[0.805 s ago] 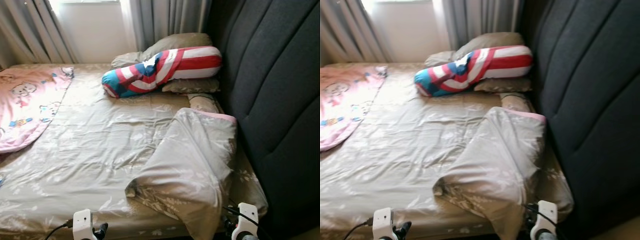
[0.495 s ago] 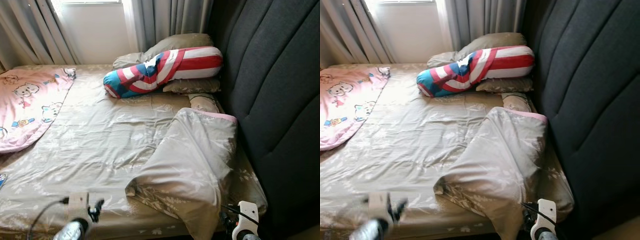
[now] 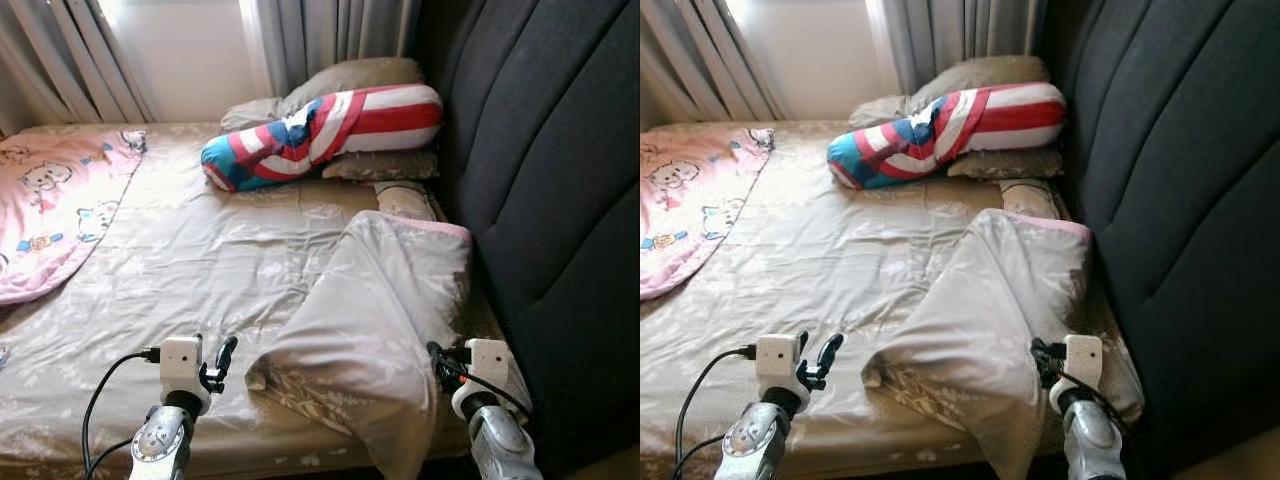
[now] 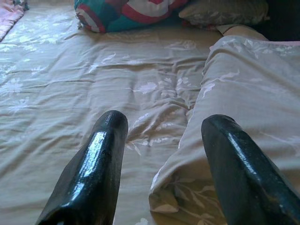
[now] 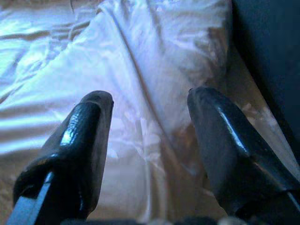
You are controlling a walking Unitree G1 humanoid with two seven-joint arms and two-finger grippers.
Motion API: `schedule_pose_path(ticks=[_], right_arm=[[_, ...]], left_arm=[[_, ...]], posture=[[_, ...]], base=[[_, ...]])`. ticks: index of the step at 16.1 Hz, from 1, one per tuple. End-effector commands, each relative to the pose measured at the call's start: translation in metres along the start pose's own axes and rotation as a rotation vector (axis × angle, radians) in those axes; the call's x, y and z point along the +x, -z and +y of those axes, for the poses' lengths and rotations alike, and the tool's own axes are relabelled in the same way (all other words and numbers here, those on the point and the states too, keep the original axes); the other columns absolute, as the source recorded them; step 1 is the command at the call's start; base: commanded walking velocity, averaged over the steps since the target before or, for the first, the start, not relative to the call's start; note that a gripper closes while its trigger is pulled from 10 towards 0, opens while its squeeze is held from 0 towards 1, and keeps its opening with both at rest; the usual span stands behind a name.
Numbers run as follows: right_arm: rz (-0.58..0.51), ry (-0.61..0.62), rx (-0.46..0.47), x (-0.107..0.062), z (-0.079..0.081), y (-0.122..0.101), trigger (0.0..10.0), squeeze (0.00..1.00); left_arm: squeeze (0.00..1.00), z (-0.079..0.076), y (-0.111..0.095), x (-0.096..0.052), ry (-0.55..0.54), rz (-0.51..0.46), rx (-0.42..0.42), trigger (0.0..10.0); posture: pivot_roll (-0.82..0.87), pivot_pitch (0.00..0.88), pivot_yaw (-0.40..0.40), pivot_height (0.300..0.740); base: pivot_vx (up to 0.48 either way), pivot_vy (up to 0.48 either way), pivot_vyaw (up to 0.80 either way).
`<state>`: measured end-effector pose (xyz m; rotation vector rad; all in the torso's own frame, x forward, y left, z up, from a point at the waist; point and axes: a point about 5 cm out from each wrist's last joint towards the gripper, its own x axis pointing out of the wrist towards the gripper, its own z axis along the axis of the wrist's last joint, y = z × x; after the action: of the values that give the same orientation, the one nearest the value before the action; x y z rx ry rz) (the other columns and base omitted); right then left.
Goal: Clean up the room
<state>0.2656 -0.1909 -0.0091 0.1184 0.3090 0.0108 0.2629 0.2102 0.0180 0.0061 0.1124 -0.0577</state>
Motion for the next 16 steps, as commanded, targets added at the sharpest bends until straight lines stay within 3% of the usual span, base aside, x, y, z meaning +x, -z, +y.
schedule_pose_path(ticks=[1, 4, 9, 13, 15, 16], right_arm=[[-0.053, -0.004, -0.012, -0.001, 0.0, -0.005, 10.0, 0.0], [-0.093, 0.034, 0.021, -0.005, -0.002, -0.006, 10.0, 0.0], [-0.125, 0.046, 0.023, -0.003, -0.002, -0.013, 10.0, 0.0], [-0.131, 0.069, 0.002, -0.006, -0.014, -0.015, 10.0, 0.0], [-0.125, 0.072, -0.004, -0.004, -0.013, -0.016, 10.0, 0.0], [-0.13, 0.053, -0.005, 0.002, -0.005, -0.02, 10.0, 0.0]], left_arm=[[0.0, 0.001, -0.004, -0.003, -0.005, -0.038, -0.005, 10.0], [0.0, 0.004, -0.007, -0.006, -0.034, -0.061, -0.012, 10.0], [0.0, 0.006, -0.019, 0.006, -0.053, -0.08, -0.032, 10.0], [0.0, -0.003, -0.017, 0.005, -0.056, -0.086, -0.062, 10.0], [0.0, -0.004, -0.017, 0.008, -0.054, -0.078, -0.072, 10.0], [0.0, -0.002, -0.021, 0.012, -0.053, -0.077, -0.067, 10.0]], posture=[[-0.04, 0.0, 0.004, 0.74], [-0.04, 0.0, 0.001, 0.74], [-0.06, 0.0, 0.0, 0.74], [-0.06, 0.0, 0.001, 0.74], [-0.05, 0.0, 0.013, 0.74], [0.0, 0.0, 0.031, 0.74]], base=[[0.0, 0.0, 0.0], [0.0, 0.0, 0.0], [0.0, 0.0, 0.0], [0.0, 0.0, 0.0], [0.0, 0.0, 0.0], [0.0, 0.0, 0.0]])
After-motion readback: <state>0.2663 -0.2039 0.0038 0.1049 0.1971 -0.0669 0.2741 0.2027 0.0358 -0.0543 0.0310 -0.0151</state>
